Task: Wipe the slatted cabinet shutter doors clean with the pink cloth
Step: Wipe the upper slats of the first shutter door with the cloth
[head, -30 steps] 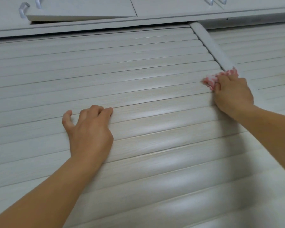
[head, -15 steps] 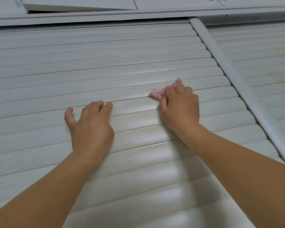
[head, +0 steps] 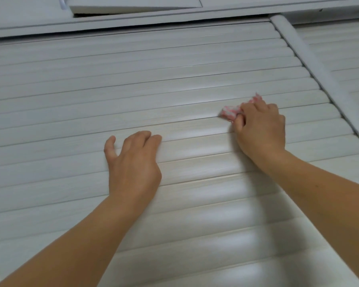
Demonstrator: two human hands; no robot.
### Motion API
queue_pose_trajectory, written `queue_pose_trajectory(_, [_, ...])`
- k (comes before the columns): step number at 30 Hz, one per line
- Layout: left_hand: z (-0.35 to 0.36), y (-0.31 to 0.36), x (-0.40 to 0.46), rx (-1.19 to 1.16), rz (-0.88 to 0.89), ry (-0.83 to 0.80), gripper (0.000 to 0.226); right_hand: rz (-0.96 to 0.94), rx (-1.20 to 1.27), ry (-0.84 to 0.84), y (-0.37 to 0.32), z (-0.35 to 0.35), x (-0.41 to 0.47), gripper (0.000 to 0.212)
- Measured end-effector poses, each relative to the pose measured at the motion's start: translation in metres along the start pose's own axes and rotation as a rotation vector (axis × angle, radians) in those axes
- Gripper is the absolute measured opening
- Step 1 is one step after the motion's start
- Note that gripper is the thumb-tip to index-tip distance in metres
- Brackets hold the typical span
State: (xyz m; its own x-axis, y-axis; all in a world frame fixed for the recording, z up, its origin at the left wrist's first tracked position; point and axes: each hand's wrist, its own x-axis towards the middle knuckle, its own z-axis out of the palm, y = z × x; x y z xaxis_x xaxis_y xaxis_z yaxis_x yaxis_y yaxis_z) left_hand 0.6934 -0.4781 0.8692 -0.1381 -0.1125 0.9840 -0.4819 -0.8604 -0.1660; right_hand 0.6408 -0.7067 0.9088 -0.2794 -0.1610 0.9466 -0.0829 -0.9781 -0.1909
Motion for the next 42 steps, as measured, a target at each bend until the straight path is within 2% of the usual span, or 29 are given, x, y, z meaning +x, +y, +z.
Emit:
queue_pose_trajectory(3, [-0.002,-0.015,-0.006,0.017,-0.02,0.014,0.055,-0.106,0.062,0.012,-0.04,0.013,-0.011,0.051])
queue_pose_trajectory(8, [-0.01,-0.034,-0.013,0.029,-0.017,0.019,0.054,-0.211,0.136,0.043,-0.107,0.027,-0.023,0.042])
queue_pose_trajectory(14, [-0.025,-0.06,-0.028,0.054,-0.047,-0.029,0.051,-0.338,0.244,-0.001,-0.166,0.037,-0.04,0.038])
queue_pose_trajectory(17, [-0.03,-0.069,-0.035,0.061,-0.061,-0.039,0.05,-0.394,0.34,-0.102,-0.184,0.045,-0.046,0.033])
queue_pose_trajectory(20, [-0.035,-0.077,-0.044,0.051,-0.077,-0.039,0.05,-0.476,0.395,-0.182,-0.198,0.047,-0.051,0.042])
queue_pose_trajectory(26, [-0.05,-0.088,-0.062,0.046,-0.128,-0.119,0.051,-0.713,0.53,-0.192,-0.195,0.037,-0.073,0.035])
queue_pose_trajectory(30, [-0.061,-0.096,-0.081,0.029,-0.158,-0.184,0.047,-0.748,0.561,-0.226,-0.194,0.029,-0.101,0.031])
queue_pose_trajectory(35, [-0.071,-0.102,-0.113,-0.007,-0.178,-0.239,0.056,-0.825,0.571,-0.293,-0.185,0.016,-0.142,0.032])
queue_pose_trajectory(42, [-0.086,-0.106,-0.162,-0.049,-0.238,-0.397,0.052,-0.842,0.565,-0.334,-0.162,0.0,-0.203,0.029])
